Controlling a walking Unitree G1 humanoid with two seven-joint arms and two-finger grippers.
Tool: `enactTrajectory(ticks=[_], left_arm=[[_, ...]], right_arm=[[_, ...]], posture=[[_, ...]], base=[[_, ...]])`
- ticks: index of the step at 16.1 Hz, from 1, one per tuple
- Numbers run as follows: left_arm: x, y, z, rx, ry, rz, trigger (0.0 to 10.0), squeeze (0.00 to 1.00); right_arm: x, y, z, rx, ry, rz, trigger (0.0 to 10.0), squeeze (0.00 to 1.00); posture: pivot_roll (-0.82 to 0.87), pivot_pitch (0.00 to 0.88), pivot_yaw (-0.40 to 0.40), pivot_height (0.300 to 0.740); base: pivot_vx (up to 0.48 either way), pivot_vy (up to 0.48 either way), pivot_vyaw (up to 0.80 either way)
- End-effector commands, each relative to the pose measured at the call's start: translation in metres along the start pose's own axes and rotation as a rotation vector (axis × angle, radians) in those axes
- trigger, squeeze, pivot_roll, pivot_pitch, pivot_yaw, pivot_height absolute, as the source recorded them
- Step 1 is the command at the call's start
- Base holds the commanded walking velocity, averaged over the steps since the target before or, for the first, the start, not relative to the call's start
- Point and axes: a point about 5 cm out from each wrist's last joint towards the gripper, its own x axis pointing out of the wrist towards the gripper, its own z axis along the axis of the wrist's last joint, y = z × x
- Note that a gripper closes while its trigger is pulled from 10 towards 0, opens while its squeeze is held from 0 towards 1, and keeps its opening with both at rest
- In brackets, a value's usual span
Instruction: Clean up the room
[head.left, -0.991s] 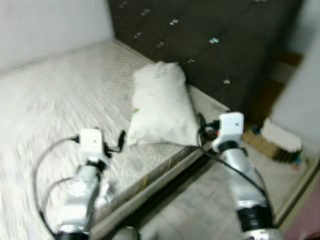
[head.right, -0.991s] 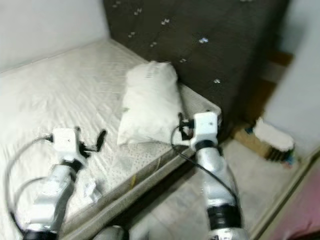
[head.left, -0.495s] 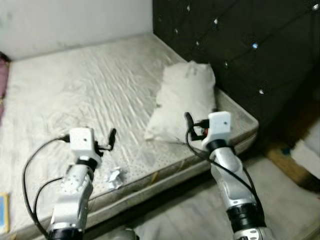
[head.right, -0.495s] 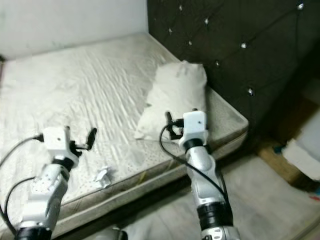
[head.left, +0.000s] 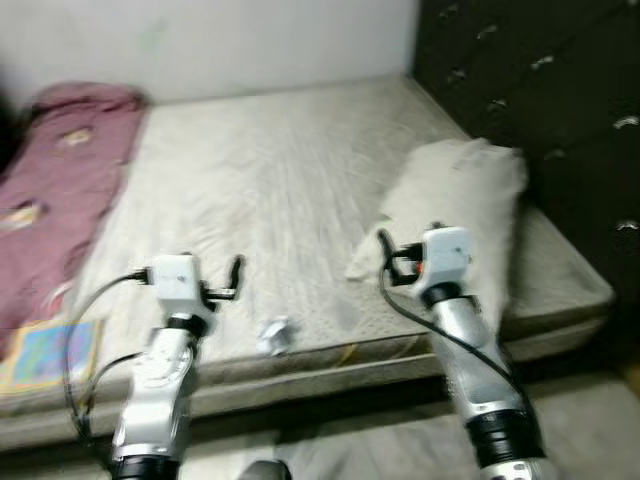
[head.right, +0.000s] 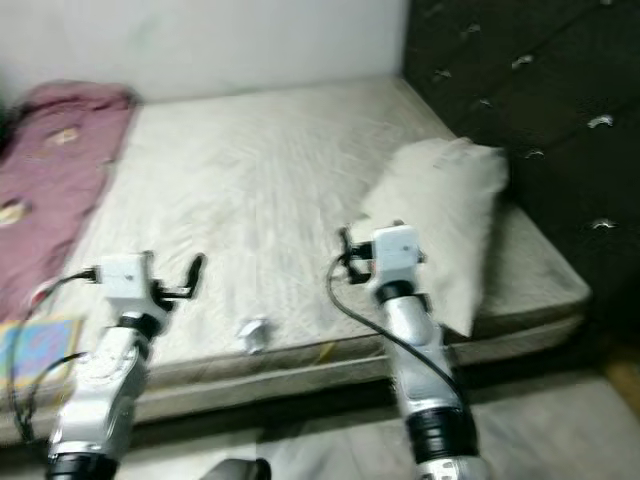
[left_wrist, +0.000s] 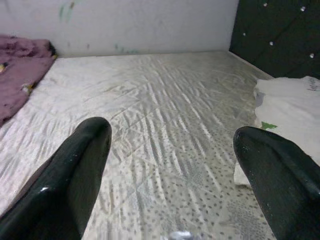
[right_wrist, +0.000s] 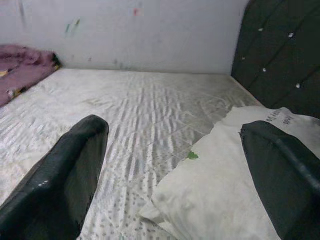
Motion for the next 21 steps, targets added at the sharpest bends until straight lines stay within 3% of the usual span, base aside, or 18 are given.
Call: enactTrajectory(ticks=[1, 5, 12, 21], left_arm=[[0.0002, 0.0086, 0.0043, 0.023, -0.01, 0.021, 10.0, 0.0], [0.0013, 0.0079, 0.0034, 0.0, -0.01, 0.018, 10.0, 0.0], [-0.0004, 0.0049, 0.0045, -0.002, -0.032, -0.008, 10.0, 0.0], [-0.0004, 0.0019, 0.0044, -0.014, -0.034, -0.033, 10.0, 0.0]], right_arm=[[0.0031, 0.0062, 0.0035, 0.016, -0.013, 0.017, 10.0, 0.0], [0.0031, 0.0058, 0.0028, 0.021, -0.012, 0.018, 10.0, 0.0], [0.0046, 0.0054, 0.0039, 0.054, -0.02, 0.014, 10.0, 0.0], [0.004, 0.0021, 0.0017, 0.057, -0.009, -0.001, 10.0, 0.0]], posture=[[0.06, 0.0, 0.018, 0.74], [0.06, 0.0, 0.01, 0.74], [0.07, 0.0, 0.0, 0.74], [0.06, 0.0, 0.003, 0.74]], base=[[0.0, 0.0, 0.77], [0.0, 0.0, 0.76], [0.0, 0.0, 0.0], [0.291, 0.0, 0.0]])
